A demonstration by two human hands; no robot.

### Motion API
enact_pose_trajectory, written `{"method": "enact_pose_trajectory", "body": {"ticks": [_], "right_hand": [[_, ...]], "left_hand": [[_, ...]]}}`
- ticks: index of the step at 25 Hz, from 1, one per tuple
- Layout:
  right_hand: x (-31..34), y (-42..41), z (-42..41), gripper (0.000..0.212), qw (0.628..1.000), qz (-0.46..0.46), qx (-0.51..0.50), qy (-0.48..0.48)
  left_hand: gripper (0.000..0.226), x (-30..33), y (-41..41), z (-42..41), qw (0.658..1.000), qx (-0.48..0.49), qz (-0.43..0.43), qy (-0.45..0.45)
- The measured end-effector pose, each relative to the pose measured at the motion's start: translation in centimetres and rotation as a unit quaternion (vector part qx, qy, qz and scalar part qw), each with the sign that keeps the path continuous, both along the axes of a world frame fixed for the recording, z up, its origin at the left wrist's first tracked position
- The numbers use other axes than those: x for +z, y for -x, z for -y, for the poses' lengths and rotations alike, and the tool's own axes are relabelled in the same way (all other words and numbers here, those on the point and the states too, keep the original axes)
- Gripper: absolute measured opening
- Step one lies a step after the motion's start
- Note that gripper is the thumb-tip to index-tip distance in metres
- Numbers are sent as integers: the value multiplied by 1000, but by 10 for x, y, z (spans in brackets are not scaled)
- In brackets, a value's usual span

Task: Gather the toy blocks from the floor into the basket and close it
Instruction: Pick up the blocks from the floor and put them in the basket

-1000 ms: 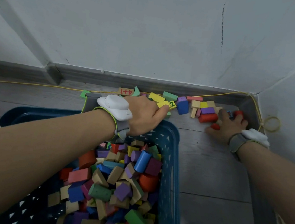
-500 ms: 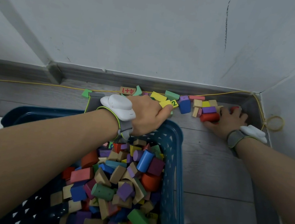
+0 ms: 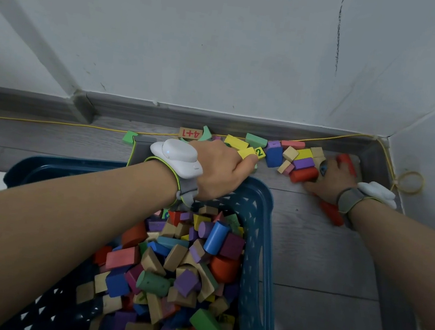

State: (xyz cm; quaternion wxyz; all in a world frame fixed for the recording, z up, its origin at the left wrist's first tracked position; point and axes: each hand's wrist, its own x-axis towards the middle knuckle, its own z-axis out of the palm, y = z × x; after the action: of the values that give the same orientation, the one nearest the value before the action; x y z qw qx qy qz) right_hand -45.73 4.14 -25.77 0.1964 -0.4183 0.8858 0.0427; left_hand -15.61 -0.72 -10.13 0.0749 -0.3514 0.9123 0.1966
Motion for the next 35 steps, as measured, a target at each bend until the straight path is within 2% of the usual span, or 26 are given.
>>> {"method": "enact_pose_trajectory", "body": {"ticks": [4, 7, 11, 14, 17, 19, 21, 22, 24, 27, 28, 30, 32, 34, 35], "right_hand": [[-6, -11, -4, 65, 997, 6, -13, 79], [-13, -23, -10, 63, 997, -18, -5, 80], [-16, -34, -13, 55, 998, 4, -10, 62], [-17, -39, -13, 40, 995, 2, 13, 100], [-11, -42, -12, 35, 987, 59, -46, 143], [6, -45, -7, 33, 951, 131, -151, 235], [38, -55, -1, 26, 882, 250, -210, 339], [61, -63, 1, 22, 841, 334, -205, 373], [118, -84, 2, 20, 767, 499, -140, 378], [197, -104, -9, 30, 732, 638, 76, 226], [218, -109, -12, 37, 737, 639, 160, 152], [241, -127, -19, 47, 766, 572, 295, 21], [240, -144, -23, 37, 806, 506, 307, 13], [233, -146, -20, 15, 828, 501, 239, 73], [222, -141, -19, 8, 860, 449, 232, 72]], "left_hand": [[47, 0, 0, 0, 1000, -2, 2, 9], [45, 0, 0, -1, 1000, -7, -6, 13], [45, 0, 0, -2, 1000, 0, -14, 16], [43, 0, 0, -4, 999, -1, -28, 22], [44, -2, -1, -3, 999, -2, -24, 36], [52, -3, -1, -1, 1000, 7, -12, 17], [62, -4, 0, 2, 999, 40, -14, -28], [64, -4, 0, 4, 996, 63, -21, -58], [60, -2, -4, 11, 987, 101, -52, -111], [50, -4, -11, 17, 981, 146, -55, -112], [48, -5, -12, 18, 971, 207, -57, -105], [49, 2, -18, 16, 940, 320, -59, -98], [53, -2, -24, 19, 968, 229, -49, -88], [55, -1, -35, 15, 989, 132, -32, -60], [57, 1, -40, 14, 994, 99, -20, -45]]}}
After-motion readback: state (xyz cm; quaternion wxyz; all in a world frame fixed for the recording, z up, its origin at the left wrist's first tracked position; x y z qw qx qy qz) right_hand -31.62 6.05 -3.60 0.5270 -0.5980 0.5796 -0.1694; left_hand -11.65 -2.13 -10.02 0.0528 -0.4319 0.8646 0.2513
